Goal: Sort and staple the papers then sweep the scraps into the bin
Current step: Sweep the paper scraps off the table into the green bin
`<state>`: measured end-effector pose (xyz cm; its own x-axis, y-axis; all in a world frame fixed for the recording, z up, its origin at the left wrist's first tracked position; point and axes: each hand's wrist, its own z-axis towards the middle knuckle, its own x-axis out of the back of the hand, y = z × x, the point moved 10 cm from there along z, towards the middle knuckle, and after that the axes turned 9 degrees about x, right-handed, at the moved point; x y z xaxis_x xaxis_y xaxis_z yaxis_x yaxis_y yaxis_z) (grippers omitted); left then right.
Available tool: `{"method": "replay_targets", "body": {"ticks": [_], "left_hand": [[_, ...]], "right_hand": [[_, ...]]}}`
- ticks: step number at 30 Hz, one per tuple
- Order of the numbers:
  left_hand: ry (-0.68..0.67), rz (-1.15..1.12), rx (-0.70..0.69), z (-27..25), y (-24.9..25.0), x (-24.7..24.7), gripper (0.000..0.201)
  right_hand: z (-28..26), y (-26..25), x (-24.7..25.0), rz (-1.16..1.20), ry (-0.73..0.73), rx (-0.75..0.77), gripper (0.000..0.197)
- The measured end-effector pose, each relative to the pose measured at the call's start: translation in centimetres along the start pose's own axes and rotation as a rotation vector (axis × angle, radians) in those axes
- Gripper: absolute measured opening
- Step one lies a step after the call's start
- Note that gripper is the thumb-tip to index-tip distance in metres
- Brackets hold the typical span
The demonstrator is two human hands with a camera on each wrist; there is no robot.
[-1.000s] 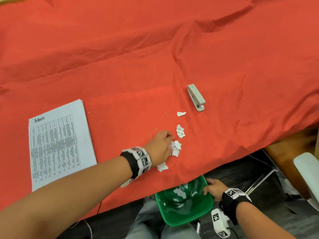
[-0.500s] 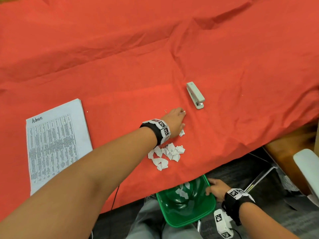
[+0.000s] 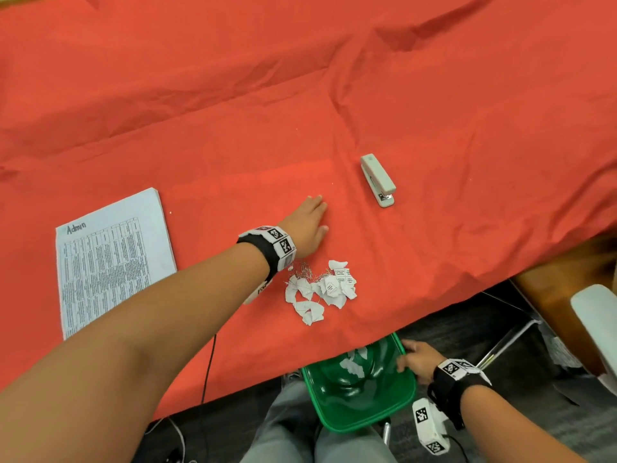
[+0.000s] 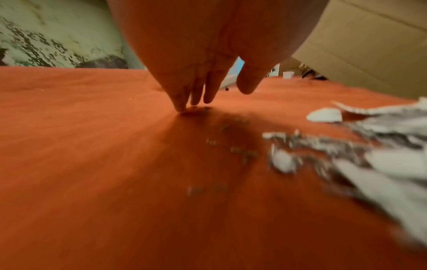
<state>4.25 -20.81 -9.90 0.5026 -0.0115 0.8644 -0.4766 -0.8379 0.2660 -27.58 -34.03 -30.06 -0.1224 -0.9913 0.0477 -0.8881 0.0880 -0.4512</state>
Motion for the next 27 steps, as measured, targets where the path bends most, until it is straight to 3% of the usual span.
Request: {"method": "replay_targets", "body": {"ticks": [8, 16, 22, 25, 27], "left_hand": [[-0.241, -0.073, -0.119, -8.4, 2.7, -5.7, 0.065], [-0.256, -0.096, -0.160, -14.9, 6.6, -9.8, 0.069], [-0.344, -0.111, -0.186, -18.6, 8.7, -13.4, 0.068], [-0.413, -0.149, -0.186, -20.1, 8.9, -14.7, 0.061], [-0.370, -0.199, -0.190, -20.2, 8.5, -13.9, 0.052]], "right_hand": [[0.6, 0.3, 0.2, -0.031, 0.018, 0.006, 0.077], [0.9, 0.9, -0.3, -0.070, 0.007, 0.015, 0.068], [0.4, 1.2, -0.4, -0.069, -0.001, 0.022, 0.066], [0.2, 1.5, -0.4, -0.071, 0.007, 0.015, 0.068], [0.2, 1.5, -0.3, -0.083, 0.010, 0.017, 0.066]]}}
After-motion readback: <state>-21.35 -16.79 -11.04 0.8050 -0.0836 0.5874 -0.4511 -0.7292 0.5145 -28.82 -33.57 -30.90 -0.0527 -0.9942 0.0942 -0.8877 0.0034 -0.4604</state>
